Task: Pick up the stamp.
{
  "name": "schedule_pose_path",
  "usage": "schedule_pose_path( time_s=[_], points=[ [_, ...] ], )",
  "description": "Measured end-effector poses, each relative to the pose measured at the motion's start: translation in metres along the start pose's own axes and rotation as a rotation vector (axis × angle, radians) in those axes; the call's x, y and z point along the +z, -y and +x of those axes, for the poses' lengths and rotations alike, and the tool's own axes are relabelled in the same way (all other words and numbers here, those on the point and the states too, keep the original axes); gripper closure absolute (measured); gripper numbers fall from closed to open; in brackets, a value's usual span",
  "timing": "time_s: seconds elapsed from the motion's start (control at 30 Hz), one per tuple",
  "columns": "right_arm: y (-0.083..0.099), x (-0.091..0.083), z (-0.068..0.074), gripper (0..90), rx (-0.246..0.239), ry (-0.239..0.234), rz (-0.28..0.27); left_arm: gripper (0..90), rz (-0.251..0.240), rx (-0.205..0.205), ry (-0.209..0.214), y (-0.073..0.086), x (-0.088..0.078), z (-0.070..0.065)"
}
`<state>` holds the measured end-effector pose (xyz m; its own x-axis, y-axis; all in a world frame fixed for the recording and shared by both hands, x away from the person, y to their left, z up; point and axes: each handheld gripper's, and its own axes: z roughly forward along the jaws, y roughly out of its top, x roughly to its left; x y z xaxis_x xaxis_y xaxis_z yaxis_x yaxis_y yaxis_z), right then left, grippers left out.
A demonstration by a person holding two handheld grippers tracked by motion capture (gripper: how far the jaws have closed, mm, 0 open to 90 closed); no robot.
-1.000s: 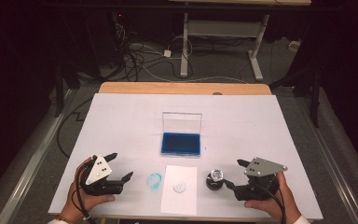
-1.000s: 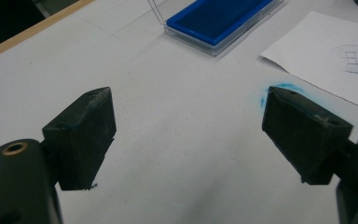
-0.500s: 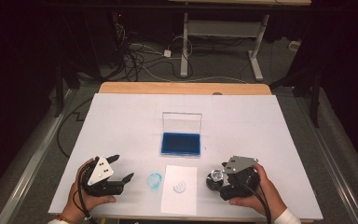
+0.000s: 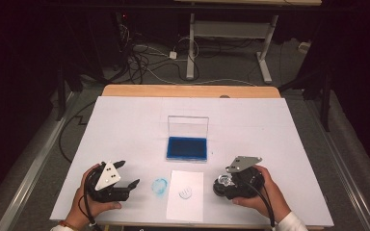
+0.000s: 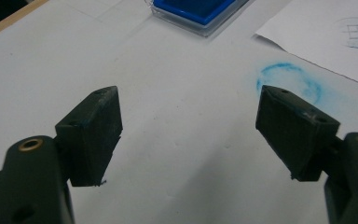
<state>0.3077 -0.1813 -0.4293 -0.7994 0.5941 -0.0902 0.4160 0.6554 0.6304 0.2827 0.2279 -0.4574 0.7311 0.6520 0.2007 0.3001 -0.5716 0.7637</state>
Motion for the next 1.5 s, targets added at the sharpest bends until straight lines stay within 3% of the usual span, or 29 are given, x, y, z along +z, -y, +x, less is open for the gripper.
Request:
schedule_pose_path(
  time_s=[0.17,0.43,0.67,0.83,1.03,1.5],
  points=[
    [-0.002,0.002,0.004,50.6,-0.019,-0.027,0.026,22.5,0.01,0.006,0.011,0.001,0.002,-0.001],
    [-0.002,-0.001,0.004,55.8,-0.027,-0.037,0.014,22.5,0.02,0.002,0.02,0.001,0.002,-0.002],
    [-0.002,-0.001,0.004,56.4,-0.038,-0.04,0.014,23.3,0.035,0.017,0.034,0.0,0.004,-0.004],
    [-0.002,-0.002,0.005,56.6,-0.043,-0.017,0.003,23.4,0.039,0.01,0.045,0.001,0.005,-0.003],
    [-0.002,-0.003,0.004,56.8,-0.049,-0.028,0.005,23.4,0.04,0.007,0.046,0.001,0.004,-0.002],
    [-0.005,-0.012,0.006,57.0,-0.073,-0.004,-0.04,25.3,0.028,0.009,0.05,0.0,0.005,-0.003]
  ],
)
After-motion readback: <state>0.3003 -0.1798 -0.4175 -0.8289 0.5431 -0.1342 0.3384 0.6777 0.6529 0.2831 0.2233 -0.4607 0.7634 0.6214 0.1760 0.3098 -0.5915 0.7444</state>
